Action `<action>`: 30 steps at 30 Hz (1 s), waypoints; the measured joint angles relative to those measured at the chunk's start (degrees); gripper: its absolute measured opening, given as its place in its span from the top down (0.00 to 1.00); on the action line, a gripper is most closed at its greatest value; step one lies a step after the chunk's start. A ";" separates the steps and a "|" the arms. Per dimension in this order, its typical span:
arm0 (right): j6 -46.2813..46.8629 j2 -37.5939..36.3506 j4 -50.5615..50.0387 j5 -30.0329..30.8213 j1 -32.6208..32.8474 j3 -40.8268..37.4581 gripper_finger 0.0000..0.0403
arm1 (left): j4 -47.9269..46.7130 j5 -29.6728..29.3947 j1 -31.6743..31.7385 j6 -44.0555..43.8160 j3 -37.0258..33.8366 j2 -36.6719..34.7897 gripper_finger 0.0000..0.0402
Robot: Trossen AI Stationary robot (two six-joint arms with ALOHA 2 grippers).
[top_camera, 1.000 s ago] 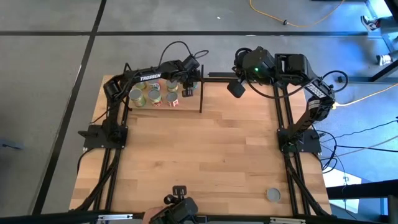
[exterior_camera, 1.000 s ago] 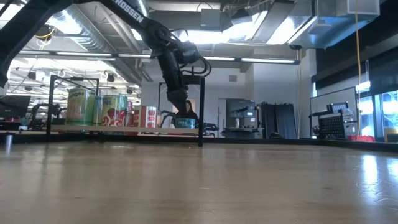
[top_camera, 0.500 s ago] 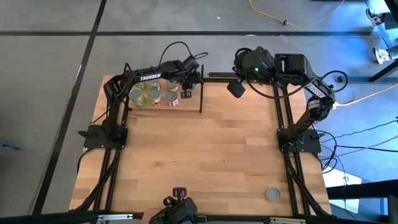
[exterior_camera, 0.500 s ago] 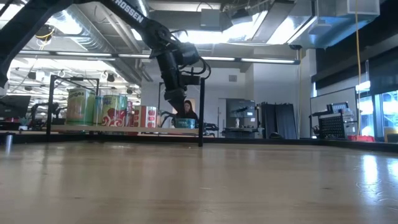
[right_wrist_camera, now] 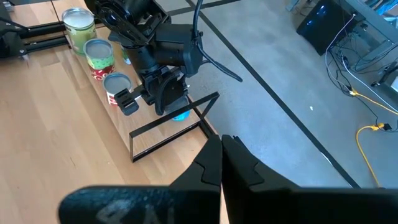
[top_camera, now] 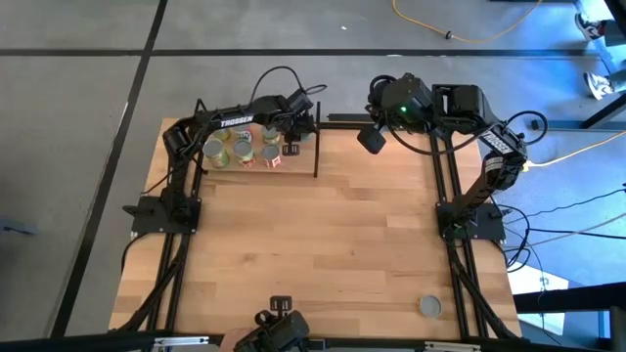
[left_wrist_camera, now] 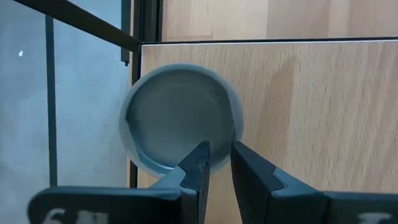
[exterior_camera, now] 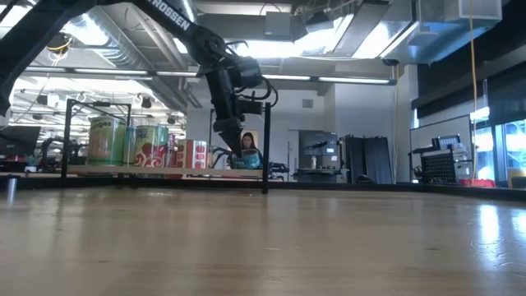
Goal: Pick and place cans onto a shelf
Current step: Put the canned tuna on the shelf
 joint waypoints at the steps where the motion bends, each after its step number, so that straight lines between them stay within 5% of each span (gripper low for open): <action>1: 0.00 0.00 0.00 0.00 -0.02 0.00 1.00 | 0.05 0.01 0.00 0.00 0.00 0.00 0.85; 14: 0.00 0.00 0.00 0.00 -0.02 0.00 1.00 | 1.01 -0.07 0.00 0.04 0.00 0.00 0.85; 22: 0.00 0.00 0.00 0.02 -0.02 0.00 1.00 | 1.42 -4.93 -0.15 3.00 0.11 -0.17 0.85; 30: -0.01 0.00 0.00 0.02 0.00 0.00 1.00 | -0.17 -2.06 -0.05 3.00 6.39 -0.17 0.85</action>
